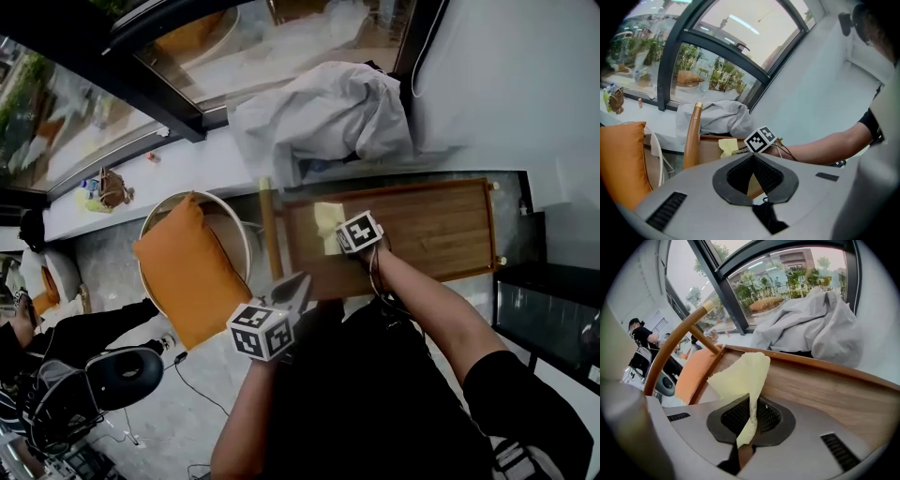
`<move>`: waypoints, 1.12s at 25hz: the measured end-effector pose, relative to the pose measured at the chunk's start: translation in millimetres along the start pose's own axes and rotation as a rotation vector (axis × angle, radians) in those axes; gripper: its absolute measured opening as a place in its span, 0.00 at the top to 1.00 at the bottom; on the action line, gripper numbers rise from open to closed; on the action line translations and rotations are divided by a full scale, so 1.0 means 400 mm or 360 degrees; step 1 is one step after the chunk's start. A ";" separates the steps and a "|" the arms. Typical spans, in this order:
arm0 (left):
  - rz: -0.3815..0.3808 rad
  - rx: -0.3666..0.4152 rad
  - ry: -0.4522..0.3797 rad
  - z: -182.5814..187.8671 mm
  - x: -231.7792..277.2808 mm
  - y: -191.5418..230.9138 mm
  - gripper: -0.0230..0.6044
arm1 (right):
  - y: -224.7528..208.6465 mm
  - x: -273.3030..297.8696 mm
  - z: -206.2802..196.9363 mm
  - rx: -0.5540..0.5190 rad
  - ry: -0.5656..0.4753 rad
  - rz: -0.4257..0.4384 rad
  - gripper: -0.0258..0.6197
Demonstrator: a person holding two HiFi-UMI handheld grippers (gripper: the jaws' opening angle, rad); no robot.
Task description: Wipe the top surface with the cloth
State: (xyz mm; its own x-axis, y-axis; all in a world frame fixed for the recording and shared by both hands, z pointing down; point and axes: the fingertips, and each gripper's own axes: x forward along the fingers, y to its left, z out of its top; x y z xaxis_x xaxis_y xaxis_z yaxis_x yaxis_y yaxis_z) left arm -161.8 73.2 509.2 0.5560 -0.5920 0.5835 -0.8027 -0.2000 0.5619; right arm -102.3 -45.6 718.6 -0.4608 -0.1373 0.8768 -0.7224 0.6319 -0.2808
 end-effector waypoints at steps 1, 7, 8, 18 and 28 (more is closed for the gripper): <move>0.0003 -0.0002 -0.0001 0.003 0.012 -0.009 0.95 | -0.024 -0.013 -0.014 0.0005 0.0006 -0.0013 0.91; -0.0025 -0.0003 -0.0001 0.015 0.080 -0.081 0.95 | -0.141 -0.084 -0.089 0.0056 0.0057 -0.0047 0.91; -0.0035 0.0002 0.0004 0.014 0.091 -0.096 0.95 | -0.158 -0.095 -0.105 0.0082 0.0077 -0.0047 0.91; -0.0078 -0.0003 0.0053 -0.013 0.181 -0.212 0.95 | -0.369 -0.203 -0.163 0.0130 -0.0006 -0.0171 0.91; -0.0114 -0.0008 0.0069 -0.033 0.253 -0.296 0.95 | -0.559 -0.308 -0.229 0.0229 -0.0057 -0.0312 0.91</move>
State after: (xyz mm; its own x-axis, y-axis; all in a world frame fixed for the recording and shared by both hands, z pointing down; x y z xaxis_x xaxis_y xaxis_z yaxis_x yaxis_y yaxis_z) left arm -7.4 47.3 509.5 0.6210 -0.5419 0.5662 -0.7593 -0.2368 0.6061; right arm 163.2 -100.1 709.2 -0.3204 -0.2750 0.9065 -0.8647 0.4756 -0.1614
